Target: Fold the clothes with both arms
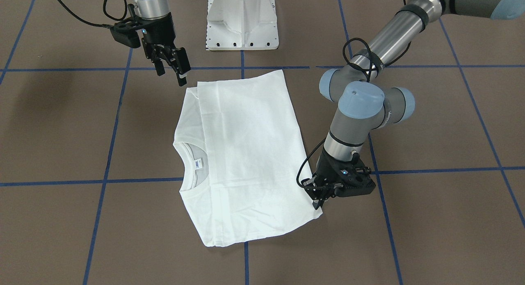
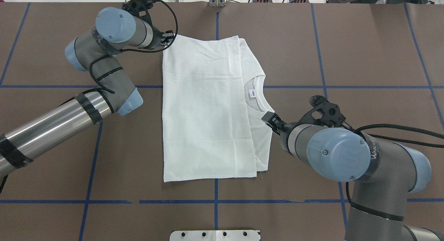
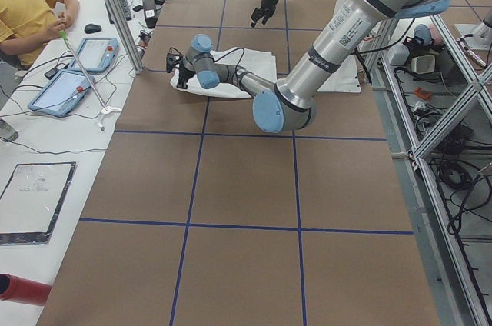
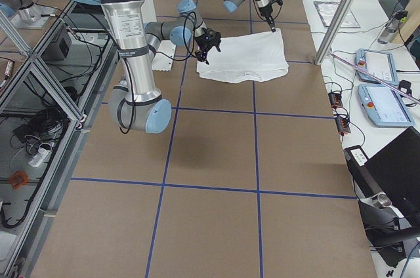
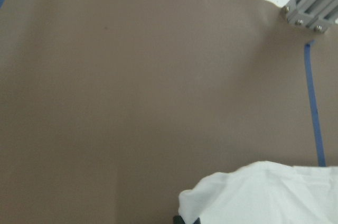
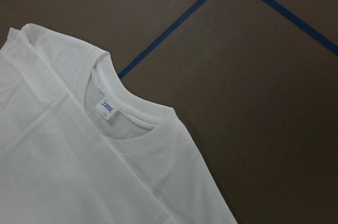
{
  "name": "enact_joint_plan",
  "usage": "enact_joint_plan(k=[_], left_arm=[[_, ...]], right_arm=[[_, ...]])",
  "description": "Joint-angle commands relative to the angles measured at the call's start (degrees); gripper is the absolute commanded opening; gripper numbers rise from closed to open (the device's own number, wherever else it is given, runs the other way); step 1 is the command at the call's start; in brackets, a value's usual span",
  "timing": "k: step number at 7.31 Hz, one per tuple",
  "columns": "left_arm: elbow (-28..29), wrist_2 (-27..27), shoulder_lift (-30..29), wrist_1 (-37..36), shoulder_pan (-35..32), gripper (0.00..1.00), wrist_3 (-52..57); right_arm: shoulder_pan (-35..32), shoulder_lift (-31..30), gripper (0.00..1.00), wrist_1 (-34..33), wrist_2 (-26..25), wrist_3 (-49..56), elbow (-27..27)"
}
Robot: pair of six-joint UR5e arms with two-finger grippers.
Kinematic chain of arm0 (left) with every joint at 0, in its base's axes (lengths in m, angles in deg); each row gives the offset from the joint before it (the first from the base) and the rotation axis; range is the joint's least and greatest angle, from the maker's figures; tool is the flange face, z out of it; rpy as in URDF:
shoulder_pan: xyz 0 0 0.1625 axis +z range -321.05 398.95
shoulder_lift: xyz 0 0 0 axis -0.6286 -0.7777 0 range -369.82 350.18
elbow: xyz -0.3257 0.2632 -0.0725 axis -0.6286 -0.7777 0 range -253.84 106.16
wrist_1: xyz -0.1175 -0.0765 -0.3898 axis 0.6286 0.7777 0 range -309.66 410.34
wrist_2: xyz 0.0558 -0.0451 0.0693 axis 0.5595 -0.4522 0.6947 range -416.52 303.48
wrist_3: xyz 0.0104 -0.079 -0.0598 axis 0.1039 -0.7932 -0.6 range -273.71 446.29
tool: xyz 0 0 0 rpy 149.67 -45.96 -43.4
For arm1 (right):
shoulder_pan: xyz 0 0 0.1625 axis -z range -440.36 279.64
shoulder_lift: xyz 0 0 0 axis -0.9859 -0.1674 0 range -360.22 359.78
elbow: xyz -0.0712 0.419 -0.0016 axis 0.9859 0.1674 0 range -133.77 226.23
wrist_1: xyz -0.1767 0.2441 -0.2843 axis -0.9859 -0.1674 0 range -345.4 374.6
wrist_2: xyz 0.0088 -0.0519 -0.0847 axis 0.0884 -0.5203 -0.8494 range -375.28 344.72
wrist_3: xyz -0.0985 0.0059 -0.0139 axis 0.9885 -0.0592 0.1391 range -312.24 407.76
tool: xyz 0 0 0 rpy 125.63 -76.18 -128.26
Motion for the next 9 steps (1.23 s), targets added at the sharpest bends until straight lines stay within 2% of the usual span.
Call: enact_joint_plan(k=[1, 3, 5, 7, 8, 9], left_arm=[[1.47, 0.27, -1.04, 2.8, -0.43, 0.77, -0.49], [-0.12, 0.09, 1.23, 4.12, -1.13, 0.77, -0.23], [-0.21, 0.0, 3.51, 7.28, -2.18, 0.77, 0.12], [-2.66, -0.09, 4.58, 6.95, -2.19, 0.77, 0.12], [-5.54, -0.09, 7.02, 7.29, -2.19, 0.77, 0.12], [-6.01, -0.09, 7.39, 7.21, -1.93, 0.77, 0.12]], right_arm=[[3.6, 2.79, 1.0, 0.15, -4.54, -0.44, 2.97], [8.61, 3.15, 1.0, 0.15, -8.77, -3.58, 3.93], [10.82, 4.73, 1.0, 0.15, -10.45, -6.24, 7.1], [11.18, 5.08, 0.99, 0.15, -10.46, -6.16, 10.25], [11.27, 4.91, 0.97, 0.07, -10.46, -5.72, 10.71], [11.44, 4.99, 0.93, 0.15, -10.37, -6.15, 12.1]])
